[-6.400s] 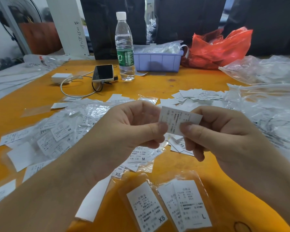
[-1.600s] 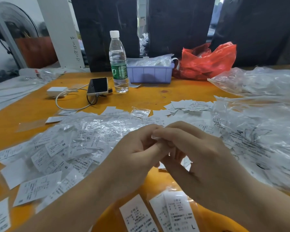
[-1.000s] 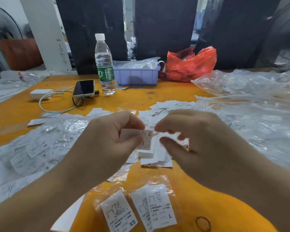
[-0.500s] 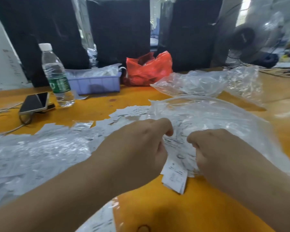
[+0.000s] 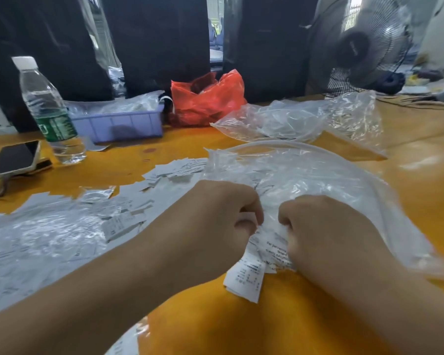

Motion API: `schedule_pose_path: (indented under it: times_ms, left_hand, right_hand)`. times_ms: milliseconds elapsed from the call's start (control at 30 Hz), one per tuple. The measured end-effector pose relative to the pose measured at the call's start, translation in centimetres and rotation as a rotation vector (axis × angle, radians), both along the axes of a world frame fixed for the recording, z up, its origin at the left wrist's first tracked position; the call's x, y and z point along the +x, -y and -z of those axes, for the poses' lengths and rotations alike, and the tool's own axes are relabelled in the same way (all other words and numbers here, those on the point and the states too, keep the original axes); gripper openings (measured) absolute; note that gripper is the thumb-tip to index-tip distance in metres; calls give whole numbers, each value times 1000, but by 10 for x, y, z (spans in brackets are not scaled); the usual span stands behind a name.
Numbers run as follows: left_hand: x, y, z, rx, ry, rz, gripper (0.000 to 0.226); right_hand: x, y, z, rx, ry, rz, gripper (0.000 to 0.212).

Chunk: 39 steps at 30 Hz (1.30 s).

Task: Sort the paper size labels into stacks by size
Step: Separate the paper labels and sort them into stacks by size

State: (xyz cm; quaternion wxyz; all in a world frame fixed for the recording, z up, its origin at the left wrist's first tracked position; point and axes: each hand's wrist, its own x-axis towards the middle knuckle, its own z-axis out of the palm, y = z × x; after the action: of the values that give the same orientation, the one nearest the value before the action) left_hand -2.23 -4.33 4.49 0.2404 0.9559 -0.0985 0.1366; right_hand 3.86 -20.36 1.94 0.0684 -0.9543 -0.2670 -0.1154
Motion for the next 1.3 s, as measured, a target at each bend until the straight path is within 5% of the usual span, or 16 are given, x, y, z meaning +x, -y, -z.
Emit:
schedule_pose_path:
  times_ms: [367,533,667,767,967,1300]
  left_hand:
    - [-38,-32,-8,-100,-72,-162,17]
    - [-75,-60,-25,-161,-55,-341,16]
    - [-103,-96,-28,-272,-14,-495,14]
    - [-114,-116,-17,-396,11,-483,8]
    - [-116,-139,7,-598,-17,-350,14]
    - [-120,-136,23,-862,-74,-237,37]
  right_hand:
    - [-11,-11,-16,290,159,-89,17]
    - [-40,-43,-36,524,203,-302,12]
    - [-57,-85,-56,871,-342,-557,3]
    - [-61,-113,-58,961,-786,-694,22]
    - [-58,-149,-42,899,-995,-706,40]
    - [-55,-145,-16,954,-1256,-681,26]
